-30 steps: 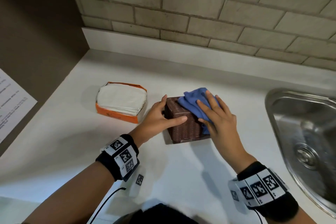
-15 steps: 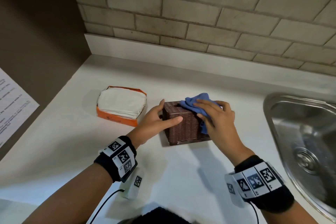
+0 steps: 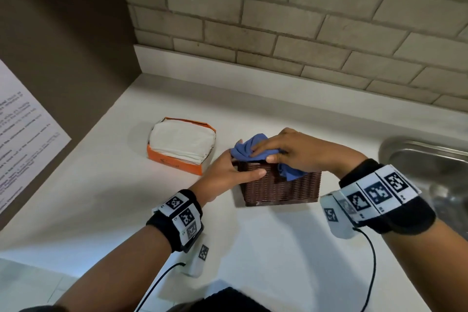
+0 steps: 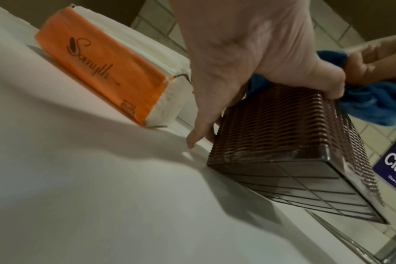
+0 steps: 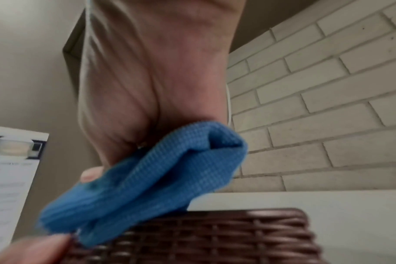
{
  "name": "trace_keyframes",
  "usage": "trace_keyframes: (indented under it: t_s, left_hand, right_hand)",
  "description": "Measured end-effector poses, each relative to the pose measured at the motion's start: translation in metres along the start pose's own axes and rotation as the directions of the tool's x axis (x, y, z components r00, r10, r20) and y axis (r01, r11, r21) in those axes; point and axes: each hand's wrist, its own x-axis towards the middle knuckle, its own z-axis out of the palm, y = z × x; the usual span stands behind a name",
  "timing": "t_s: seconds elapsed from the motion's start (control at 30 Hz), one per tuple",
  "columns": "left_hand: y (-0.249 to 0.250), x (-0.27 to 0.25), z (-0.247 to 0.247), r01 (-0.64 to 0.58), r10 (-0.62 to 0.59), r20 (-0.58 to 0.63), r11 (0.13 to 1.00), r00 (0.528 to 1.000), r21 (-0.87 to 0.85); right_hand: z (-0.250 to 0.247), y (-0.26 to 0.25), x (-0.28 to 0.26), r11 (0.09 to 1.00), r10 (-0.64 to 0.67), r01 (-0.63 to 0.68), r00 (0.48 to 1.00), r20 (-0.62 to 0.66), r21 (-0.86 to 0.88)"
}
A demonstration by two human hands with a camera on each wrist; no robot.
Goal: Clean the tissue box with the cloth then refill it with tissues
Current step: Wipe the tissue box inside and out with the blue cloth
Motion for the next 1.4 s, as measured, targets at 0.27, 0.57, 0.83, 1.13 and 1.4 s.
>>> trace_keyframes:
  t_s: [0.27, 0.57, 0.83, 1.13, 1.4]
  left_hand:
    - [-0.003, 0.002, 0.000, -0.019, 0.019, -0.006, 1.000, 1.000, 0.002]
    - [0.000, 0.021, -0.003, 0.104, -0.108, -0.084, 0.993, 0.991, -0.058]
    - [0.004, 0.025, -0.001, 0.176, -0.189, -0.096, 0.975, 0.977, -0.135]
    - [-0.001, 0.032, 0.008, 0.197, -0.243, -0.197, 0.954, 0.950, -0.227]
    - [-0.001, 0.030, 0.002, 0.202, -0.236, -0.171, 0.960, 0.957, -0.192]
  right_hand:
    - [0.013, -0.012, -0.012, 1.000, -0.021, 0.019, 0.997, -0.068, -0.024]
    - [0.077, 0.014, -0.047, 0.925, 0.113, -0.321, 0.741, -0.662, -0.202]
    - [0.105, 0.006, -0.030, 0.921, 0.008, -0.282, 0.706, -0.708, -0.271]
    - [0.123, -0.024, -0.031, 0.955, 0.045, -0.241, 0.694, -0.718, -0.173]
    - [0.118, 0.009, -0.044, 0.924, 0.212, -0.379, 0.603, -0.769, -0.042]
